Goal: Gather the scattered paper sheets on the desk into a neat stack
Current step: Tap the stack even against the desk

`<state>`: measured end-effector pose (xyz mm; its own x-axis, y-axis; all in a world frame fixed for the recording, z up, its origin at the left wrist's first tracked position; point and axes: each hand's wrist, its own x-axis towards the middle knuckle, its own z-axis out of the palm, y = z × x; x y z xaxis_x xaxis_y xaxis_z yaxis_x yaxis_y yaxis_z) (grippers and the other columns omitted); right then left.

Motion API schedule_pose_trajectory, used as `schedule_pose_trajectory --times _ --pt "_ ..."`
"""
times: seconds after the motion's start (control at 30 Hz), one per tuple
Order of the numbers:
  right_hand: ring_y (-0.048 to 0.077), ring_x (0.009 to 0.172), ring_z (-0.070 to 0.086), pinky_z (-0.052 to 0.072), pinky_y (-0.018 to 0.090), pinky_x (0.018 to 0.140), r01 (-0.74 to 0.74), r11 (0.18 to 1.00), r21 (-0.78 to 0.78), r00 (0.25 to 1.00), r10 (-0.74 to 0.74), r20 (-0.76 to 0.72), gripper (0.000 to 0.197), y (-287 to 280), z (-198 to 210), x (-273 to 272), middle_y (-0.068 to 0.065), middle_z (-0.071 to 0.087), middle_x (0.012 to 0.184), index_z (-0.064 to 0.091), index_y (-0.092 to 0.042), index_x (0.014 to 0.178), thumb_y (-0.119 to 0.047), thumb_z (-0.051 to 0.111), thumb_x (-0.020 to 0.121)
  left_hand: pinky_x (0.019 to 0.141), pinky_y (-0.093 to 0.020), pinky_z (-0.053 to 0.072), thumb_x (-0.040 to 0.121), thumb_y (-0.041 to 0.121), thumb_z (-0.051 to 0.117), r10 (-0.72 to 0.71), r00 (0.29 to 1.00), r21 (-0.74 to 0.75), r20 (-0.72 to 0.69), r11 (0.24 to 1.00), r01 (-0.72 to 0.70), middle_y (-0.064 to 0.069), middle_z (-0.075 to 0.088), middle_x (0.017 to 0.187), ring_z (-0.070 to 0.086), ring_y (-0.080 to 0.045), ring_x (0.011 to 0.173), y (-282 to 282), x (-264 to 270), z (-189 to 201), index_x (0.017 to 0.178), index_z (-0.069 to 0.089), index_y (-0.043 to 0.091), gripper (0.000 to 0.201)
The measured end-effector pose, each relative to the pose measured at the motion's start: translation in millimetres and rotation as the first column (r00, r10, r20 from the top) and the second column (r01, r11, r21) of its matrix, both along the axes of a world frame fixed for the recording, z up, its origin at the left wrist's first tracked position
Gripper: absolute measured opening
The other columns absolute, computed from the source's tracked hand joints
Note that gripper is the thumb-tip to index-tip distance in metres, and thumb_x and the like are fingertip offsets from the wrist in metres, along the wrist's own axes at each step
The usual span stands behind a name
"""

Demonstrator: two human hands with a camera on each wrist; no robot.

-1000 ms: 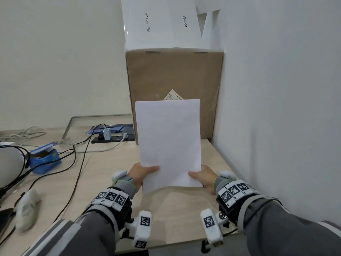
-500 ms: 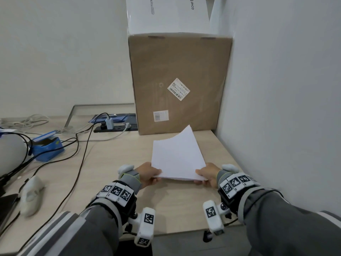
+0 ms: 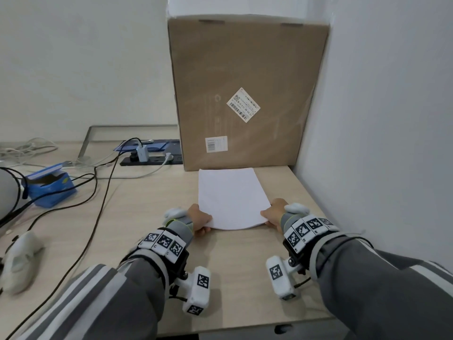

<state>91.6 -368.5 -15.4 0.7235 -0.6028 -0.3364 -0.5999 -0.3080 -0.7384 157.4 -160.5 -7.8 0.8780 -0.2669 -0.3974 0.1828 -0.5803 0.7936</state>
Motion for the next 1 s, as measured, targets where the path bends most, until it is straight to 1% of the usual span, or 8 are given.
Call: schedule_pose_trajectory --times 0.2,0.33,0.47,0.6,0.67,0.77,0.9,1.0 --pt "0.023 0.079 0.06 0.04 0.024 0.066 -0.129 0.974 -0.185 0.987 0.108 -0.12 0.026 -3 2 10 0.008 0.063 0.088 0.06 -0.003 0.112 -0.015 0.05 0.091 0.051 -0.025 0.041 0.094 0.019 0.046 -0.098 0.994 0.185 0.047 0.979 0.088 -0.01 0.055 0.069 0.049 -0.023 0.055 -3 15 -1 0.1 0.055 0.001 0.021" --pt "0.026 0.099 0.056 0.047 0.03 0.078 -0.129 0.976 -0.178 0.989 0.114 -0.089 0.034 -7 5 11 0.02 0.057 0.132 0.053 -0.003 0.121 -0.022 0.051 0.093 0.082 -0.03 0.037 0.101 0.036 0.035 -0.192 0.964 0.485 0.186 0.871 0.08 -0.007 0.057 0.114 0.05 -0.025 0.094 5 25 4 0.102 0.053 0.007 0.034" --pt "0.036 0.13 0.044 0.041 0.044 0.106 -0.068 0.997 0.041 0.996 0.066 0.065 0.078 -19 1 19 0.015 0.039 0.147 0.025 -0.001 0.147 -0.034 0.059 0.085 0.081 -0.033 0.042 0.099 0.026 0.04 -0.015 0.981 0.214 0.195 0.976 -0.027 -0.013 0.052 0.104 0.047 -0.025 0.09 7 31 8 0.1 0.05 0.005 0.023" --pt "0.029 0.108 0.058 0.049 0.04 0.094 -0.041 0.949 0.311 0.992 0.002 0.123 0.057 -22 0 14 0.007 0.06 0.123 0.048 -0.003 0.132 -0.041 0.049 0.09 0.087 -0.036 0.042 0.101 0.023 0.042 0.127 0.979 -0.356 -0.158 0.918 -0.176 -0.014 0.055 0.118 0.054 -0.032 0.112 2 14 11 0.125 0.05 -0.001 0.035" --pt "0.026 0.103 0.058 0.046 0.031 0.082 -0.087 0.913 0.399 0.99 0.033 0.141 0.03 -8 17 -1 0.006 0.06 0.112 0.051 -0.011 0.116 -0.032 0.037 0.1 0.087 -0.035 0.039 0.103 0.023 0.038 0.072 0.973 -0.422 -0.22 0.892 -0.162 -0.013 0.054 0.129 0.052 -0.031 0.118 3 6 14 0.134 0.045 0.0 0.039" --pt "0.029 0.126 0.051 0.039 0.032 0.098 -0.109 0.904 0.413 0.98 0.028 0.198 0.032 -3 28 -15 0.012 0.057 0.126 0.046 -0.015 0.128 -0.029 0.032 0.102 0.085 -0.036 0.041 0.103 0.025 0.038 0.088 0.97 -0.434 -0.225 0.883 -0.18 -0.015 0.054 0.134 0.055 -0.032 0.115 2 4 15 0.138 0.043 0.001 0.043" --pt "0.032 0.139 0.036 0.028 0.041 0.116 -0.019 0.909 0.416 0.975 -0.075 0.207 0.05 -10 23 -10 0.015 0.042 0.147 0.033 -0.002 0.143 -0.03 0.03 0.102 0.062 -0.033 0.04 0.102 0.026 0.038 0.185 0.963 -0.413 -0.195 0.875 -0.252 -0.011 0.058 0.098 0.054 -0.028 0.077 3 5 17 0.132 0.047 -0.003 0.043" --pt "0.027 0.124 0.051 0.037 0.036 0.108 -0.065 0.883 0.465 0.98 -0.031 0.195 0.04 -9 19 -7 0.004 0.054 0.131 0.041 -0.018 0.131 -0.042 0.029 0.101 0.081 -0.035 0.039 0.103 0.021 0.036 0.14 0.957 -0.461 -0.254 0.852 -0.247 -0.012 0.054 0.12 0.052 -0.028 0.103 2 -1 18 0.137 0.041 0.001 0.04"
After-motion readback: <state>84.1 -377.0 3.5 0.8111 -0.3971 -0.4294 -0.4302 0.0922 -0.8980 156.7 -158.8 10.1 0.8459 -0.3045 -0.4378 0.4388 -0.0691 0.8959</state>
